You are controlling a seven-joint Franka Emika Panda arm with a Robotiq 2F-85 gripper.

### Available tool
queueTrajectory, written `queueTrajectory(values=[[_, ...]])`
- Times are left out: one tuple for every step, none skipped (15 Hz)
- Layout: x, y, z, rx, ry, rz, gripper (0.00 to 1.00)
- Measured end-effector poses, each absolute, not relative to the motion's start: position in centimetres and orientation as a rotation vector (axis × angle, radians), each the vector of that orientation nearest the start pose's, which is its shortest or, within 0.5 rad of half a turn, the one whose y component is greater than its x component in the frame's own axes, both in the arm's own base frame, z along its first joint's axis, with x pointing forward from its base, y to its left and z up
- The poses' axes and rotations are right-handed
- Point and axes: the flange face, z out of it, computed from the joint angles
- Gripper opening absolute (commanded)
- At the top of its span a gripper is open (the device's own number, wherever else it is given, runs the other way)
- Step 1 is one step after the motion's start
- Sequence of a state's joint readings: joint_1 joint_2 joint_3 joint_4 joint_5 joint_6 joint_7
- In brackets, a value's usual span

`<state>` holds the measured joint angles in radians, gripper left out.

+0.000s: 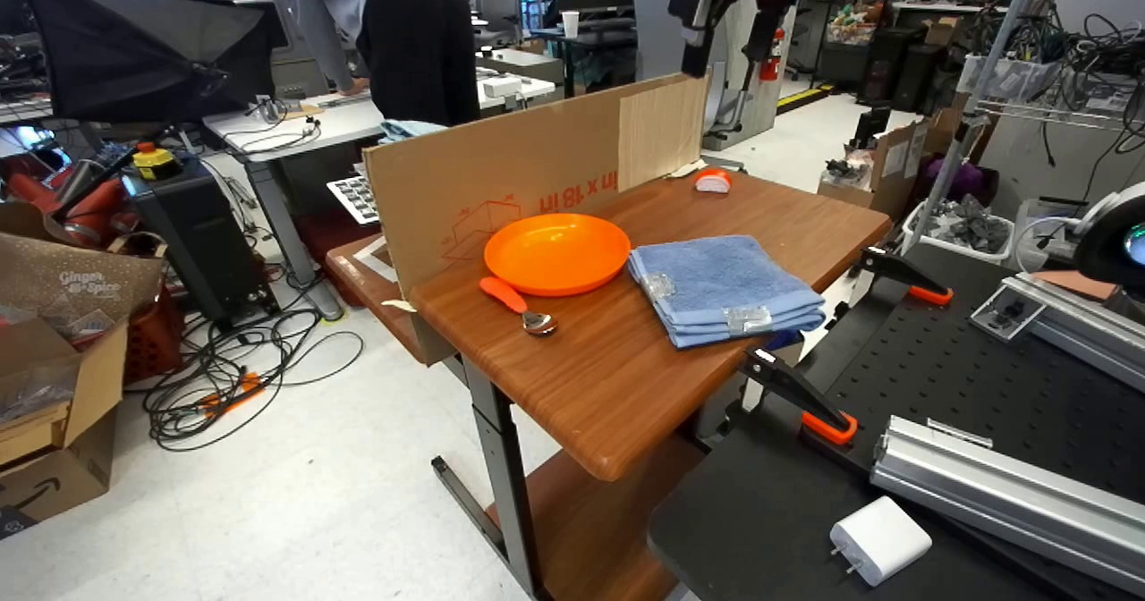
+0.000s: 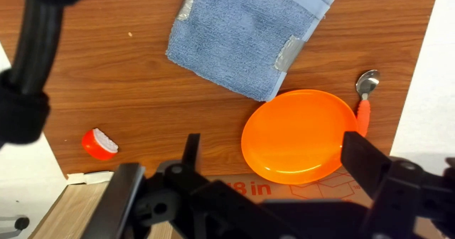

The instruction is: Pick the spoon and move it to the right on the desk

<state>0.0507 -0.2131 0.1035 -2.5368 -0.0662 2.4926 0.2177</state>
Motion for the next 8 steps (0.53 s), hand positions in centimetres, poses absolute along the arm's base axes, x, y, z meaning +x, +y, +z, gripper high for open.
queueTrajectory(values=[[45.2,7.6,35.8,-3.161,0.023,-0.268,1.0],[45.5,8.4,35.0,-3.159,0.021,-0.255,1.0],[45.7,9.1,34.3,-3.156,0.017,-0.242,1.0],[45.9,9.8,33.5,-3.154,0.012,-0.228,1.0],[46.0,10.6,32.7,-3.154,0.009,-0.207,1.0],[46.2,11.3,32.0,-3.154,0.003,-0.185,1.0],[46.3,12.1,31.3,-3.153,-0.002,-0.164,1.0],[46.5,12.8,30.6,-3.153,-0.007,-0.146,1.0]])
